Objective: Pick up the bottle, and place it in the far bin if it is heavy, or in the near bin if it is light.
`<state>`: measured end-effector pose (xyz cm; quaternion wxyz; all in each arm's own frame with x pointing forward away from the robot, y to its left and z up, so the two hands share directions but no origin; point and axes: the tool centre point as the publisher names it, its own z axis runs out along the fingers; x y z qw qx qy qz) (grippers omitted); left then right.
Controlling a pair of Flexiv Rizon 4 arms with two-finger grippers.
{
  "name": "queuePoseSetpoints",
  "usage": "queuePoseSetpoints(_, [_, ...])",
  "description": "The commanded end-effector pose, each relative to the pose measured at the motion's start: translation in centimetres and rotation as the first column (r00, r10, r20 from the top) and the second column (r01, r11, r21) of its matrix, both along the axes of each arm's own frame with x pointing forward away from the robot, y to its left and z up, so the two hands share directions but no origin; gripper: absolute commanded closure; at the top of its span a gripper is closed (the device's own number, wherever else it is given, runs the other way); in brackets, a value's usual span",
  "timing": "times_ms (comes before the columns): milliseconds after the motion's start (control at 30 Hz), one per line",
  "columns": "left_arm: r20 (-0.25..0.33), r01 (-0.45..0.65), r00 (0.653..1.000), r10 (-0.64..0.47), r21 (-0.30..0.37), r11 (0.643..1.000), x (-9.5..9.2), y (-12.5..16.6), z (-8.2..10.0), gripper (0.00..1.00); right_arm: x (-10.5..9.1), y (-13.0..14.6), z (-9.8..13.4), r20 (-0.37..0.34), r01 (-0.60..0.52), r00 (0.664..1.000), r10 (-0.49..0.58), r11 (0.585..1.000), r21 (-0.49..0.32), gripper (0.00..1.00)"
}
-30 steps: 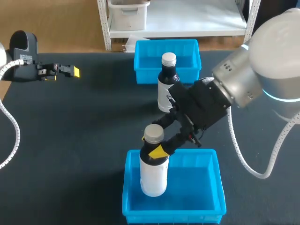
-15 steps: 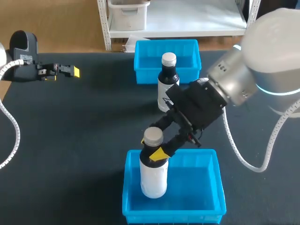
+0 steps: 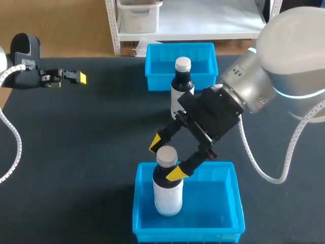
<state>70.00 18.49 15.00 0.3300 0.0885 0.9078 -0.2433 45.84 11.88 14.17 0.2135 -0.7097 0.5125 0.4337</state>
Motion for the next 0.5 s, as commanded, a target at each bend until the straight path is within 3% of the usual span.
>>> queuePoseSetpoints(33, [0.000, 0.000, 1.000, 0.000, 0.000, 1.000, 0.0, 0.0, 0.0, 0.00, 0.3, -0.6, 0.3, -0.003, 0.007, 1.000, -0.007, 1.000, -0.008, 0.00])
queuePoseSetpoints(367, [0.000, 0.000, 1.000, 0.000, 0.000, 1.000, 0.0, 0.0, 0.0, 0.00, 3.2, -4.7, 0.7, 0.045, 0.027, 0.999, -0.024, 0.996, -0.087, 0.00])
queuePoseSetpoints(500, [0.000, 0.000, 1.000, 0.000, 0.000, 1.000, 0.0, 0.0, 0.0, 0.00, 5.3, -7.6, 1.0, 0.067, 0.057, 0.997, -0.049, 0.991, -0.125, 0.00])
